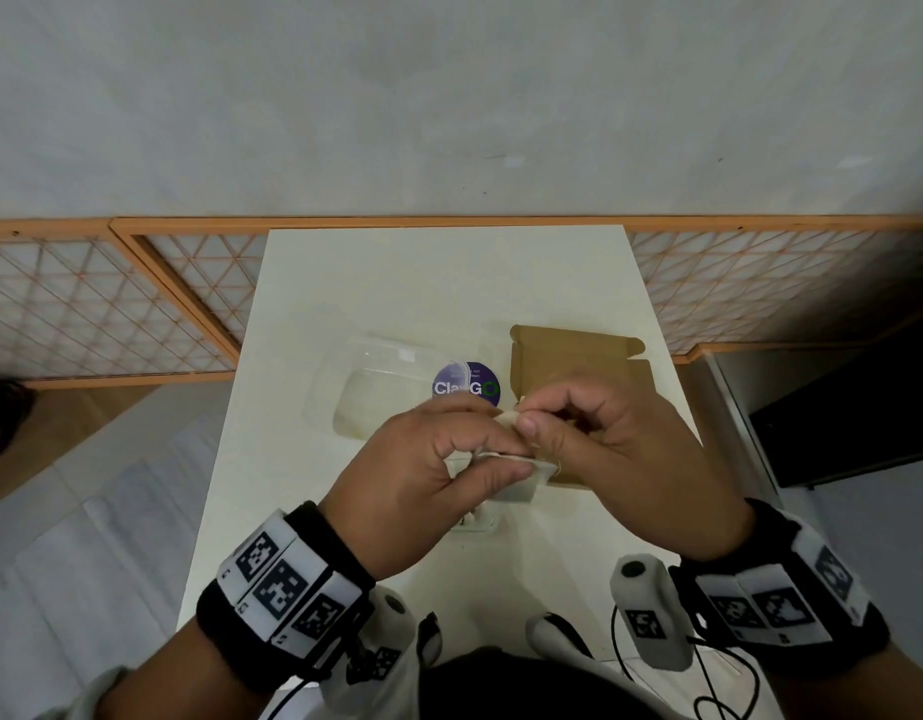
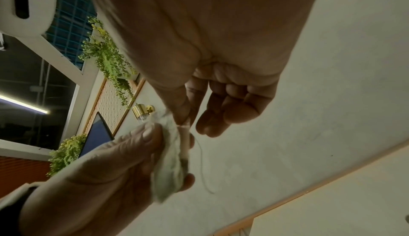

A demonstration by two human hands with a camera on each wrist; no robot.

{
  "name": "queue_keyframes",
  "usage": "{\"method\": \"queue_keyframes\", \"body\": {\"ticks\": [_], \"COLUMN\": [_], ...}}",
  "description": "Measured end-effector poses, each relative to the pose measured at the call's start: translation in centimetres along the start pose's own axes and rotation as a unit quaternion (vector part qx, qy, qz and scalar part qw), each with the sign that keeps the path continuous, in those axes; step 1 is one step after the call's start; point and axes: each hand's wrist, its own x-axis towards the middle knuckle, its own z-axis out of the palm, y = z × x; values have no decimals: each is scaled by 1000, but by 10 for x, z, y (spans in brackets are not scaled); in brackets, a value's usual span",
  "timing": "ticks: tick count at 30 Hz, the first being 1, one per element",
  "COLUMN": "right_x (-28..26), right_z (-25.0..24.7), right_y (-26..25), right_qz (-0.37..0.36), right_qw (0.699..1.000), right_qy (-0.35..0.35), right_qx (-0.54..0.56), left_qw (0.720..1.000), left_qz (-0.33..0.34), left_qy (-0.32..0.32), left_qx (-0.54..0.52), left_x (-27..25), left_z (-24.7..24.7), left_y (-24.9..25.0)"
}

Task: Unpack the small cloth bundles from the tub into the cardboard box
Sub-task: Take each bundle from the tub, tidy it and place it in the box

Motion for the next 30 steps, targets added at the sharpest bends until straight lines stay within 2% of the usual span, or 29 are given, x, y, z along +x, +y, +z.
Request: {"method": "queue_keyframes", "body": {"ticks": [4,9,13,18,22,25,30], "right_x": [0,1,-2,-6,-8,-10,-14], "right_z": [-3,0,3,7,22,28,15], "right_y": [-2,-3,3,13,35,55,91], "right_qz": [18,23,9,3,27,47,100], "right_qw": [1000,999,998,993,993,992,991], "right_qy": [2,-19,-43,-77,-67,-59,-19], "right_qx": [-18,34,52,94,95,98,92], "left_qw": [998,996,995,982,984,978,973], "left_qz": [-26,-26,-47,-98,-126,-159,-209], "left_qy": [60,88,89,86,61,37,38], "left_qx": [7,9,-16,-137,-112,-130,-87], "left_x": [1,5,3,3,2,1,-7], "left_z": [-1,1,5,8,11,16,25], "left_y": [0,3,1,-7,-21,-36,-74]}}
